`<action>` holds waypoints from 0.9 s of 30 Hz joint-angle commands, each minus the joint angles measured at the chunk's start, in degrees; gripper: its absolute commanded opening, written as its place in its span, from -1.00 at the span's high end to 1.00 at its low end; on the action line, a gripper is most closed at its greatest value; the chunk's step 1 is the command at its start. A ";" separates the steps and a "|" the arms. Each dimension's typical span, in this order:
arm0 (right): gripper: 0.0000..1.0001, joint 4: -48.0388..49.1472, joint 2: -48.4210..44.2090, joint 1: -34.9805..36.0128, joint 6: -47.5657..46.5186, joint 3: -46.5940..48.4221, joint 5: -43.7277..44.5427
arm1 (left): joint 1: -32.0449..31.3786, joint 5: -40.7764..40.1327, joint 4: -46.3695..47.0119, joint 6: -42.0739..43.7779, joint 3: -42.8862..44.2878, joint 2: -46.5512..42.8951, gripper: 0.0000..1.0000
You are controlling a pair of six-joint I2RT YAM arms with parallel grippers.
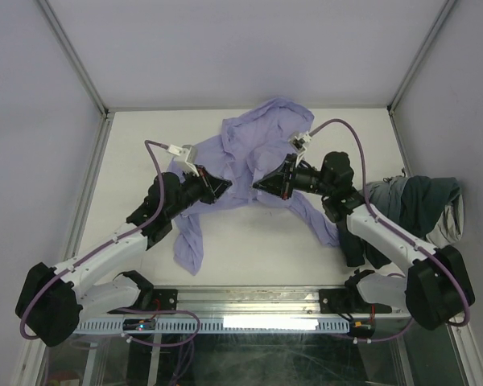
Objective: Zip up the jacket
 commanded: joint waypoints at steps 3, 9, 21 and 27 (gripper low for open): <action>1.00 11.77 4.81 -0.21 4.87 4.70 -10.79 | 0.76 10.56 20.20 3.60 -1.55 -2.47 1.00; 1.00 17.05 6.95 -0.12 6.90 4.62 -13.40 | 0.98 12.34 23.61 3.88 -2.38 -3.36 1.00; 1.00 21.10 7.41 -0.98 8.69 3.06 -13.23 | 1.05 14.10 24.08 3.70 -2.98 -4.22 1.00; 1.00 20.86 6.34 -2.06 8.43 2.07 -12.96 | 1.17 14.22 23.15 3.76 -3.16 -5.07 1.00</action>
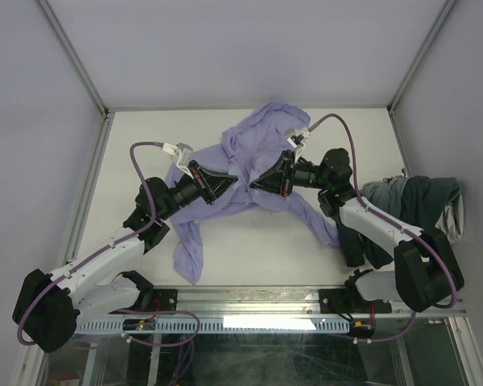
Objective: Zip up the jacket
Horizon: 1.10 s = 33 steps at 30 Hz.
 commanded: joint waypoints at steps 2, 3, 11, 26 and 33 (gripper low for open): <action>1.00 3.47 -1.94 -0.76 0.23 -0.12 -0.09 | 0.82 1.47 3.20 1.05 0.11 -1.97 1.00; 1.00 3.52 -1.94 -0.82 0.30 -0.10 -0.09 | 0.78 1.65 3.21 0.96 0.12 -1.90 1.00; 1.00 4.60 -2.31 -0.78 1.15 -0.21 -0.89 | 0.78 2.18 3.10 0.52 0.64 -1.04 1.00; 1.00 6.53 -1.52 -0.80 2.49 0.23 -1.41 | 0.77 3.73 3.05 0.16 1.23 0.09 1.00; 1.00 6.92 -1.29 -0.76 2.69 0.23 -1.41 | 0.75 4.35 3.31 0.07 1.45 0.62 1.00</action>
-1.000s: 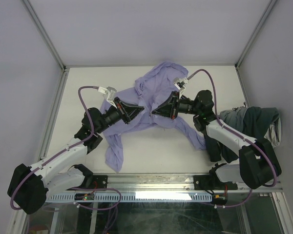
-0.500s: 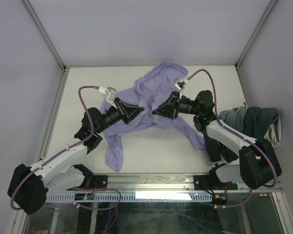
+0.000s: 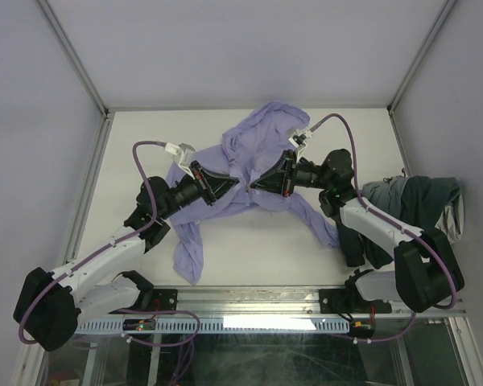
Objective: Zip up the jacket
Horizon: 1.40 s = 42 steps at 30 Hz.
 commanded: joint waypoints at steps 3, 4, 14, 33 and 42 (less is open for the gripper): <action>1.00 3.99 -0.81 -0.18 0.46 1.09 -0.56 | 0.38 2.71 3.42 0.05 1.54 0.27 1.00; 1.00 4.00 -0.70 -0.13 0.46 1.16 -0.56 | 0.41 2.89 3.42 -0.03 1.56 0.33 1.00; 1.00 4.78 0.16 -0.17 1.43 2.10 -0.43 | 0.40 4.49 2.21 0.08 1.70 0.44 1.00; 1.00 4.26 5.36 0.38 4.14 6.47 -0.24 | 0.42 -0.65 -12.37 -2.07 3.23 -0.36 1.00; 1.00 2.59 4.62 1.56 3.60 4.49 -2.90 | 0.88 -4.47 -13.34 -11.78 5.80 2.15 1.00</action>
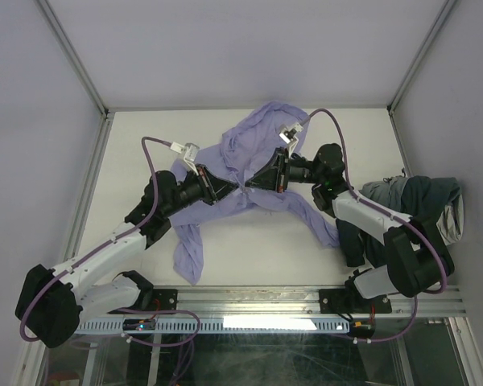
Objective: Zip up the jacket
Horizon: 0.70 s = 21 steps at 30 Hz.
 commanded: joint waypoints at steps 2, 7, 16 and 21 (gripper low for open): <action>1.00 1.31 -1.72 0.72 -0.45 0.52 -0.51 | 0.73 -0.18 -1.07 -3.93 4.77 1.76 1.00; 1.00 1.04 -1.42 0.75 -0.73 1.19 2.79 | 0.71 7.36 -4.58 -1.19 8.11 4.83 1.00; 1.00 -1.64 -0.52 0.47 -1.88 1.28 7.91 | 0.72 9.65 -8.56 -0.59 8.38 5.40 1.00; 1.00 -1.77 -1.72 0.42 -1.98 -0.59 10.10 | 3.44 3.16 -12.08 -7.81 8.12 4.01 0.55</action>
